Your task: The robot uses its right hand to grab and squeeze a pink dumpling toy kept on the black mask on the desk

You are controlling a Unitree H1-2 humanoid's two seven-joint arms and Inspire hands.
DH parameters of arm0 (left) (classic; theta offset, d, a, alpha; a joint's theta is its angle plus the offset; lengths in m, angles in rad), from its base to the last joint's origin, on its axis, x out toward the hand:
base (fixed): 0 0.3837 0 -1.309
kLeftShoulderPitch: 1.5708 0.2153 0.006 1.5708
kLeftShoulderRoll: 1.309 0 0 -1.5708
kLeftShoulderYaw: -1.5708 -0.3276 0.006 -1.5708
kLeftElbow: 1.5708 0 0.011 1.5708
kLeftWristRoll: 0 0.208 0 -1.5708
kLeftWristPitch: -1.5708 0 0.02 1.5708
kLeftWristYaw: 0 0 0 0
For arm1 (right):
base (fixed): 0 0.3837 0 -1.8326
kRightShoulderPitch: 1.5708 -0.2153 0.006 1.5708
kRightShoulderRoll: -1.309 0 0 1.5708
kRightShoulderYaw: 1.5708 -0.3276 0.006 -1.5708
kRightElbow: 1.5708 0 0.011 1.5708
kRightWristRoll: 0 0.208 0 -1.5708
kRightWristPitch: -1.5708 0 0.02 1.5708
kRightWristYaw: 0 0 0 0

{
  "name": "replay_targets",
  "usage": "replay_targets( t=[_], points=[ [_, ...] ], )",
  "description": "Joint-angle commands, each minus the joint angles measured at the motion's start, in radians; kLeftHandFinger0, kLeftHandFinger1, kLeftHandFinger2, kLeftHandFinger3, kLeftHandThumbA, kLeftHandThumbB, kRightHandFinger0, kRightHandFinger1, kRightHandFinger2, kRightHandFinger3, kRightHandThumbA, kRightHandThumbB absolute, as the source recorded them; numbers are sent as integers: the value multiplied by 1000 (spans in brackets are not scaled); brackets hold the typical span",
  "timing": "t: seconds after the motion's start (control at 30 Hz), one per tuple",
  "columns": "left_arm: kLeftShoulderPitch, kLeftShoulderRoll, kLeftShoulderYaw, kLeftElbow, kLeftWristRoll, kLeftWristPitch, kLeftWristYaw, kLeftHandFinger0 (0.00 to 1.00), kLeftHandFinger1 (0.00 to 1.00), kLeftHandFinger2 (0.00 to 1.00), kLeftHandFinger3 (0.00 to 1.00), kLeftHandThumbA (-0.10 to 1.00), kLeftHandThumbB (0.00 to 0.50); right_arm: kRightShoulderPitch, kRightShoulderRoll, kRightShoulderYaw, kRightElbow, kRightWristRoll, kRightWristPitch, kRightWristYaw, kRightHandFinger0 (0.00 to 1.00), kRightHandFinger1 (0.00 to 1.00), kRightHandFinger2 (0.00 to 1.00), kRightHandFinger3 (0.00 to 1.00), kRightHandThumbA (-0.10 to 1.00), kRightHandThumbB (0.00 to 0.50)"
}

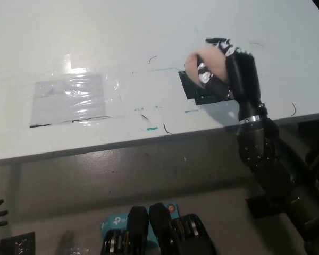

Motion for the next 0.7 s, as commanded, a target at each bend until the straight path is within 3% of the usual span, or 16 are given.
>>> replay_targets(
  t=[0.0,0.07,0.17,0.2,0.23,0.3,0.33,0.37,0.4,0.43,0.47,0.5,0.57,0.6,0.63,0.67],
  points=[
    [-4,36,25,-32,-12,0,-6,727,761,844,952,1000,131,-89,-51,77,63,-11,165,411,59,473,750,570,-100,1],
    [-7,37,24,-22,-12,-9,-9,731,767,850,956,1000,123,-95,-46,89,115,-22,194,424,0,266,465,748,-100,0],
    [-4,38,21,-29,-6,-5,-6,716,769,853,936,1000,121,-96,-44,103,146,-34,214,417,88,303,443,862,-100,0],
    [-6,37,22,-28,-4,-6,-2,689,742,828,915,1000,122,-94,-40,104,138,-27,306,486,133,351,522,1000,-100,0],
    [-6,35,22,-28,-3,-7,0,683,736,821,909,1000,122,-97,-40,107,140,-26,326,502,143,361,541,1000,-100,0],
    [-7,37,22,-21,-8,-7,-7,705,748,842,933,1000,119,-104,-38,107,159,-8,353,562,296,515,699,1000,-100,32],
    [-7,37,22,-23,-7,-5,-5,707,748,841,933,1000,119,-106,-38,110,164,-11,358,568,326,537,721,1000,-100,33],
    [-5,37,23,-25,-8,-8,-7,709,752,845,937,1000,111,-111,-37,115,170,-15,373,586,416,617,823,1000,-100,27],
    [-4,36,23,-24,-9,-8,-6,711,756,848,939,1000,110,-112,-37,117,170,-14,399,611,582,782,1000,1000,-100,18],
    [-5,35,23,-23,-9,-7,-5,712,758,846,937,1000,110,-112,-38,117,168,-12,409,620,657,838,1000,1000,-100,15],
    [-5,36,23,-26,-10,-1,-6,719,769,851,936,1000,111,-109,-41,128,158,-28,423,620,869,1000,1000,1000,-60,17],
    [-1,38,18,-36,-5,6,-6,735,783,866,957,1000,100,-101,-45,131,142,-33,437,624,1000,1000,1000,1000,-28,27],
    [1,37,18,-34,-4,4,-6,715,763,855,941,1000,102,-83,-57,152,97,-64,453,615,1000,1000,1000,1000,192,113],
    [2,38,17,-34,-4,1,-8,715,762,855,939,1000,101,-78,-59,154,82,-66,465,618,1000,1000,1000,1000,217,122],
    [3,37,18,-29,-5,-3,-8,709,758,848,928,1000,118,-68,-58,153,58,-73,484,594,1000,1000,1000,1000,268,196],
    [2,37,19,-22,-6,-8,-8,703,750,836,917,1000,127,-62,-59,155,38,-82,501,581,1000,1000,1000,1000,301,229]
  ],
)
